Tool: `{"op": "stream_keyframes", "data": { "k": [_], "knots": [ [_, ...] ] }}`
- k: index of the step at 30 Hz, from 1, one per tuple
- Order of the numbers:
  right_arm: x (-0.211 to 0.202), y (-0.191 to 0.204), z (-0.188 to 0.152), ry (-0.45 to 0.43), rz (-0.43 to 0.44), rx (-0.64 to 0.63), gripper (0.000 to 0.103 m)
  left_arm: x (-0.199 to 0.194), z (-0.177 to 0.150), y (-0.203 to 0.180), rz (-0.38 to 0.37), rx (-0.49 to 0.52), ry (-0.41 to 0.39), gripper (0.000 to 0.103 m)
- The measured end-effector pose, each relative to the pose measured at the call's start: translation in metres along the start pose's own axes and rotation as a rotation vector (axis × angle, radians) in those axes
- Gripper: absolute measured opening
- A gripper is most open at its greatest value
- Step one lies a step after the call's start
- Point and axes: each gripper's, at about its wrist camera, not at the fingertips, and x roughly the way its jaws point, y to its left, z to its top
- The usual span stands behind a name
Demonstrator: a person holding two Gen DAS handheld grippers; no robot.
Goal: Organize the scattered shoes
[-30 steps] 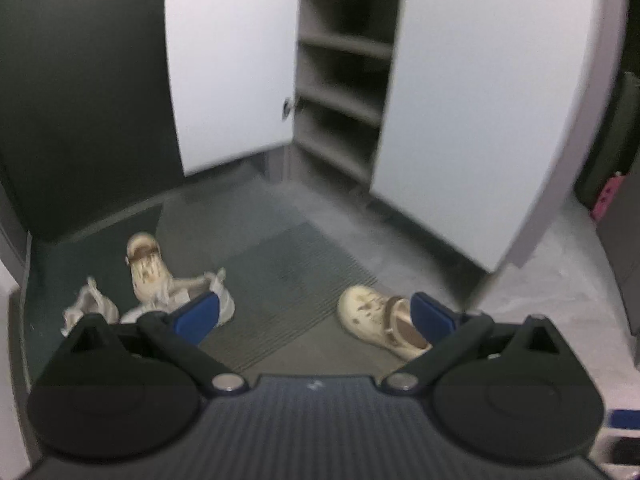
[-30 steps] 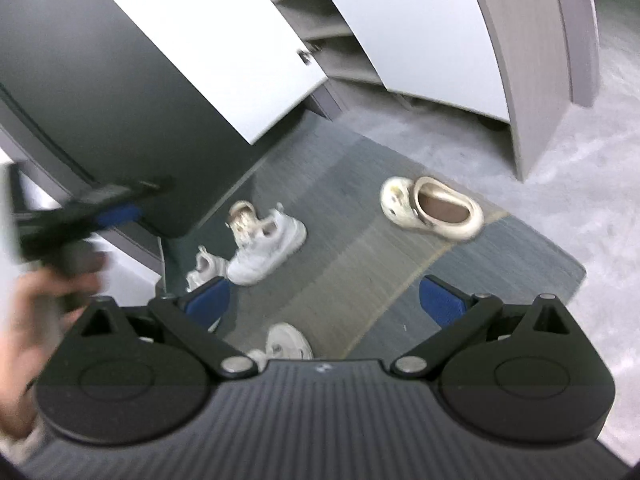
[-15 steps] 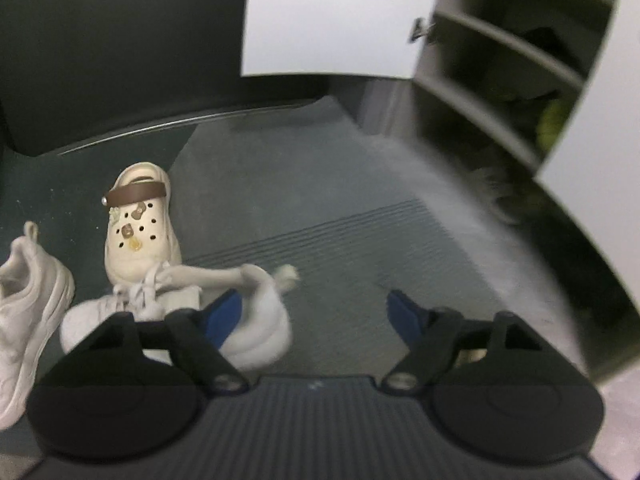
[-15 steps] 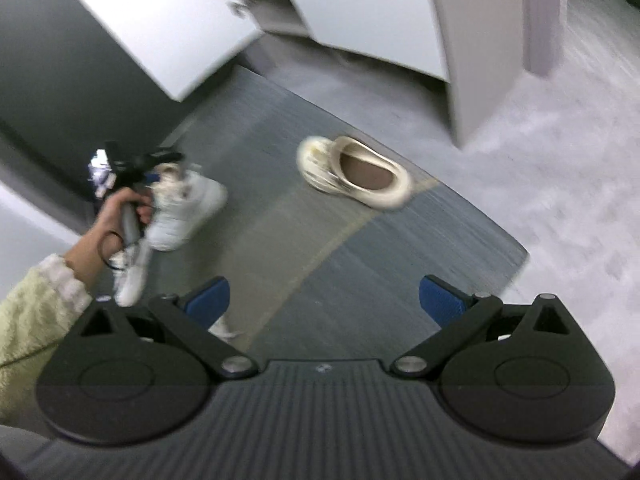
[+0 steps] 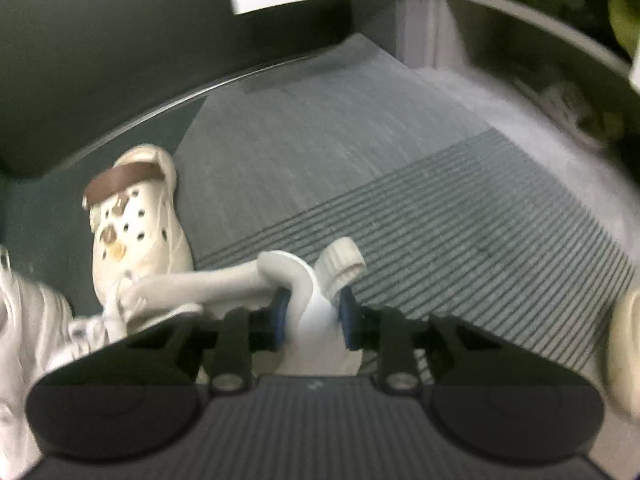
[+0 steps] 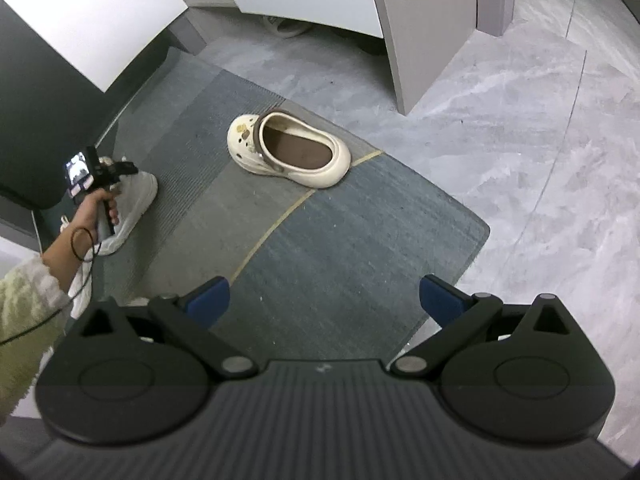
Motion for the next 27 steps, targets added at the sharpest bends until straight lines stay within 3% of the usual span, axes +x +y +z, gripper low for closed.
{"op": "stream_keyframes", "data": {
  "k": [6,13,19,24,27],
  "knots": [
    [-0.011,0.010,-0.007,-0.019,0.001,-0.023,0.103,-0.050,-0.012,0.003,-0.078,0.099,-0.045,0.027],
    [-0.038,0.023,-0.006,-0.092,0.057,-0.047,0.103,-0.150,-0.045,-0.024,-0.209,0.261,-0.042,0.027],
    [-0.062,0.033,-0.006,-0.154,0.105,-0.068,0.103,-0.221,-0.116,-0.091,-0.333,0.479,-0.028,0.027],
    [-0.081,0.040,-0.006,-0.205,0.142,-0.083,0.103,-0.251,-0.188,-0.144,-0.467,0.592,0.061,0.027],
    [-0.090,0.033,-0.010,-0.218,0.142,-0.076,0.103,-0.250,-0.230,-0.170,-0.453,0.676,0.089,0.027]
  ]
}}
